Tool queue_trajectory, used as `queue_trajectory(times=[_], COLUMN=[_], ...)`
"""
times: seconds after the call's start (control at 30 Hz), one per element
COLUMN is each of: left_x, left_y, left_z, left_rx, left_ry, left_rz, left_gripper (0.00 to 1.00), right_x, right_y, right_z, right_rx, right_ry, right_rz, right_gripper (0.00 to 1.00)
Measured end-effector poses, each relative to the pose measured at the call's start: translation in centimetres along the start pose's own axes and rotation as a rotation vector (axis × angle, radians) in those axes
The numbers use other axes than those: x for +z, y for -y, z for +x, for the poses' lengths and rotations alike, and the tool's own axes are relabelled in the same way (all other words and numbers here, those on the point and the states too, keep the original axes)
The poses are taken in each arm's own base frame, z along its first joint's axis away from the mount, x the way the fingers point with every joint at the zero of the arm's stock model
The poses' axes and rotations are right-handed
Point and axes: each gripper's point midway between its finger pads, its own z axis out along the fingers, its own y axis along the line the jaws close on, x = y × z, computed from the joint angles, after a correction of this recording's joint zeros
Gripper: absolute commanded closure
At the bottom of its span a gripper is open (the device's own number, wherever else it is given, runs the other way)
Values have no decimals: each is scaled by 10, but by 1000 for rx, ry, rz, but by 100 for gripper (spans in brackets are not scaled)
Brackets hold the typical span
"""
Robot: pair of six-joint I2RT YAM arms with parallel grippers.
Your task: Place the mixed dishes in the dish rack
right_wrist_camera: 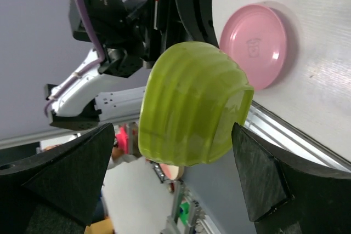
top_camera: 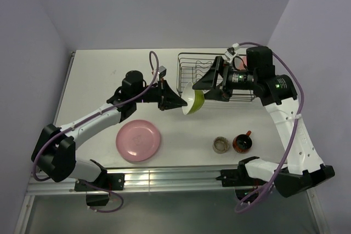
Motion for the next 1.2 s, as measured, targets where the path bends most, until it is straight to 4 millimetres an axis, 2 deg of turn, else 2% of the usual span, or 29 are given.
queue_trajectory(times=[0.13, 0.3, 0.77, 0.9, 1.03, 1.07, 1.1, 1.17, 1.2], left_x=[0, 0, -2, -3, -5, -5, -6, -6, -7], left_y=[4, 1, -9, -6, -12, -13, -15, -16, -17], left_z=[0, 0, 2, 1, 1, 2, 2, 3, 3], left_rx=[11, -3, 57, 101, 119, 122, 120, 126, 127], left_ry=[-4, -5, -23, -27, -33, -35, -38, -44, -46], left_rz=[5, -9, -72, -92, -116, -121, -127, -135, -138], left_gripper=[100, 100, 100, 100, 100, 100, 100, 100, 100], right_x=[3, 5, 8, 11, 13, 14, 15, 15, 15], right_y=[5, 10, 1, 3, 10, 12, 13, 16, 16], right_z=[4, 5, 15, 17, 22, 23, 24, 26, 27], right_rx=[-17, -13, 9, -1, -1, 1, 2, 2, 4], right_ry=[4, 10, -22, -36, -53, -59, -63, -71, -74], right_rz=[48, 82, 83, 108, 144, 153, 159, 172, 174], right_gripper=[9, 12, 20, 28, 31, 32, 40, 46, 57])
